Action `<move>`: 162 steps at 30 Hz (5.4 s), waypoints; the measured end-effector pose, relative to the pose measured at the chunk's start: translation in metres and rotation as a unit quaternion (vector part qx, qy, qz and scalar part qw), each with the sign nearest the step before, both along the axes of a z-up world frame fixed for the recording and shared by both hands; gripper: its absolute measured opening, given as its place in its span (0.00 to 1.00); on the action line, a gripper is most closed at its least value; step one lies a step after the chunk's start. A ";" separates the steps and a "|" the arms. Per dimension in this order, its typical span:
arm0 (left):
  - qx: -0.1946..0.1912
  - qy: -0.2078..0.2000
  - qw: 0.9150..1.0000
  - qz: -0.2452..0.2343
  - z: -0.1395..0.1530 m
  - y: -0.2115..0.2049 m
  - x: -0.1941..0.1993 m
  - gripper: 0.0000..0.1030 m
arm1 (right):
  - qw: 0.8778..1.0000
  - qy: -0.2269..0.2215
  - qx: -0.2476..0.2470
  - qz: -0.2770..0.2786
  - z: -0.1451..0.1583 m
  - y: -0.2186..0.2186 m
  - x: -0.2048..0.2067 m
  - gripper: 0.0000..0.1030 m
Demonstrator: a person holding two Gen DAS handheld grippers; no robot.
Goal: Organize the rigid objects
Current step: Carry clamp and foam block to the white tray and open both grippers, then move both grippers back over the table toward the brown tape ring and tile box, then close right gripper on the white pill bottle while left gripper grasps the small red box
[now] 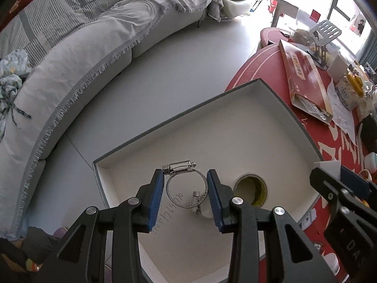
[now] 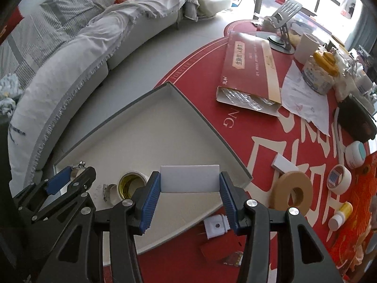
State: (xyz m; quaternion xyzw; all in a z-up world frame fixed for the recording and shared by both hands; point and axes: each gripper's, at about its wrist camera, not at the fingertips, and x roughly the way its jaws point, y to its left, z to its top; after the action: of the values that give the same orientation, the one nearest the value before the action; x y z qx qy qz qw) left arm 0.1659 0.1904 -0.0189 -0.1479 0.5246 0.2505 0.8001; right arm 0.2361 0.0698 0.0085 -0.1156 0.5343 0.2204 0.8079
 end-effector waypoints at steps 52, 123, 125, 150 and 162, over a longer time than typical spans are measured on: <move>-0.002 -0.023 0.997 -0.075 0.001 -0.044 -0.022 1.00 | 0.959 -0.002 -0.139 -0.246 -0.086 -0.165 0.057 0.86; -0.051 0.066 0.983 -0.166 -0.053 -0.165 -0.086 0.70 | 0.987 -0.006 -0.048 -0.151 -0.041 -0.274 -0.163 0.86; -0.049 0.066 0.981 -0.173 -0.053 -0.168 -0.097 0.70 | 0.984 0.006 -0.051 -0.170 -0.046 -0.286 -0.163 0.86; -0.041 0.055 0.981 -0.182 -0.054 -0.178 -0.117 0.70 | 0.985 0.061 -0.049 -0.151 -0.076 -0.284 -0.156 0.40; -0.046 0.056 0.979 -0.189 -0.047 -0.178 -0.123 0.70 | 0.983 0.066 -0.010 -0.168 -0.054 -0.284 -0.173 0.40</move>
State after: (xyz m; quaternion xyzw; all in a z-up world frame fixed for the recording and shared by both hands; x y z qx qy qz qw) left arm 0.0425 0.0127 -0.0659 -0.0684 0.5984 0.0780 0.7944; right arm 0.0631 -0.2139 -0.0452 -0.0177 0.6005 0.0828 0.7951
